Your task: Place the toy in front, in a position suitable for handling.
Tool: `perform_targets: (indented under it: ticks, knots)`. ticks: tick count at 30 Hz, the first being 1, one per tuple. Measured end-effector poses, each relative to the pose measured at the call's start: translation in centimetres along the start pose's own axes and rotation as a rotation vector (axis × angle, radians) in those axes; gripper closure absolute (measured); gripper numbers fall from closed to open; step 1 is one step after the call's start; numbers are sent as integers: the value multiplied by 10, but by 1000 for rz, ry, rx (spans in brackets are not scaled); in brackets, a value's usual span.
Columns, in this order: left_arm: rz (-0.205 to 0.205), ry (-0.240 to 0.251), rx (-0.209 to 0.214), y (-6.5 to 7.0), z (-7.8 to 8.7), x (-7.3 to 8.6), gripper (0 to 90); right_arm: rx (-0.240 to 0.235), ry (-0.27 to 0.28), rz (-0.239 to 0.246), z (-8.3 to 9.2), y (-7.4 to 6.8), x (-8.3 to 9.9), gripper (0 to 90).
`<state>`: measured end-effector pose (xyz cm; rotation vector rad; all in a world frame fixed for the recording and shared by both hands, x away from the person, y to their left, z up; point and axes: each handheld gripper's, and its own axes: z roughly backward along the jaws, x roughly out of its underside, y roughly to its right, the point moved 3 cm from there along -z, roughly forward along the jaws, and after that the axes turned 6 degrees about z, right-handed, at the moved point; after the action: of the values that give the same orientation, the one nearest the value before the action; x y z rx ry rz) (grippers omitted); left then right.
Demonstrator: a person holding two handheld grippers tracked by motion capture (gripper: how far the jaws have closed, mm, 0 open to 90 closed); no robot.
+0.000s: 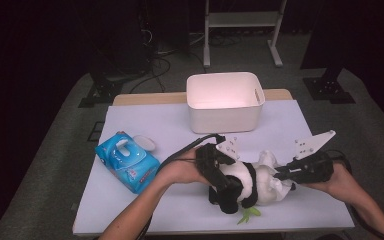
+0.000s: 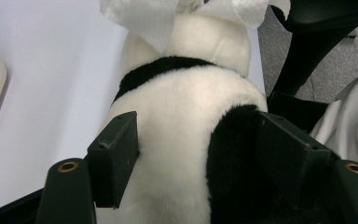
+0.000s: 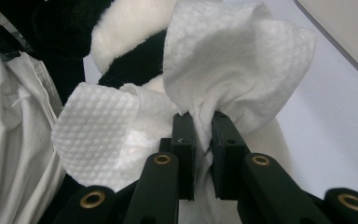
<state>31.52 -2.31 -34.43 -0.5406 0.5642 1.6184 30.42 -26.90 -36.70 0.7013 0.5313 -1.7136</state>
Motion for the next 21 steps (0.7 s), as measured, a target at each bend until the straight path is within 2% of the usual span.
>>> perform_targets:
  ticks: [5, 9, 15, 18, 21]
  knots:
    - [11, -17, 3, -1, -7, -4, 267, -7, 1, 7, -5, -1, -4, 808]
    - [9, -63, -19, -4, -17, -6, 227, -13, 7, 17, -11, -2, -9, 809]
    - [46, -84, 4, -12, -29, -5, 197, -11, 4, 26, -16, -2, -13, 810]
    - [39, -86, 11, -12, -39, -4, 290, -15, 1, 18, -18, -1, -11, 810]
    - [-2, -85, -23, -13, -34, -7, 440, -5, 4, 12, -16, 1, -10, 809]
